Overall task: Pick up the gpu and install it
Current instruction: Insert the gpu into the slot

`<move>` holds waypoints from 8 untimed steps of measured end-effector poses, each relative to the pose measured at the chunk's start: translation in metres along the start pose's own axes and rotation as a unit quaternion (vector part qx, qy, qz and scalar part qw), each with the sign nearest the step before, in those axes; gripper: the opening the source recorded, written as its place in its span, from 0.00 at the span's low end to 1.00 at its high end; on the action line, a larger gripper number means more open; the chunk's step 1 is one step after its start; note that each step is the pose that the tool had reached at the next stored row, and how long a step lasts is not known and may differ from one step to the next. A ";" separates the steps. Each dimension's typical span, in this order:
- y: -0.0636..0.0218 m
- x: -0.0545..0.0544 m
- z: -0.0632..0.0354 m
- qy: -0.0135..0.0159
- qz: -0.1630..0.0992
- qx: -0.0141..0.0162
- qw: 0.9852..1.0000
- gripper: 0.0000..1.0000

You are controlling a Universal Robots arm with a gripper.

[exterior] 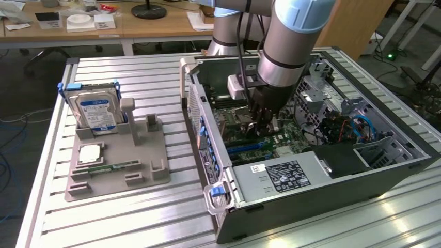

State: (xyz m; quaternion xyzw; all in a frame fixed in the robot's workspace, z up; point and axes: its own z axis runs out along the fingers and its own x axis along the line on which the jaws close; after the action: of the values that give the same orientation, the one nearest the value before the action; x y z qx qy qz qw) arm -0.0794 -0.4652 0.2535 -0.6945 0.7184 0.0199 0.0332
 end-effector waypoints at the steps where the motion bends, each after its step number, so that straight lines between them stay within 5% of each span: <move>1: 0.0005 0.000 0.0011 0.000 0.000 0.000 1.000 0.29; 8: 0.0026 0.001 0.0082 0.000 0.000 -0.001 1.000 0.29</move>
State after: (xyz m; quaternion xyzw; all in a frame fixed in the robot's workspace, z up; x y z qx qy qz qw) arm -0.0818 -0.4653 0.2452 -0.6946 0.7184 0.0204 0.0324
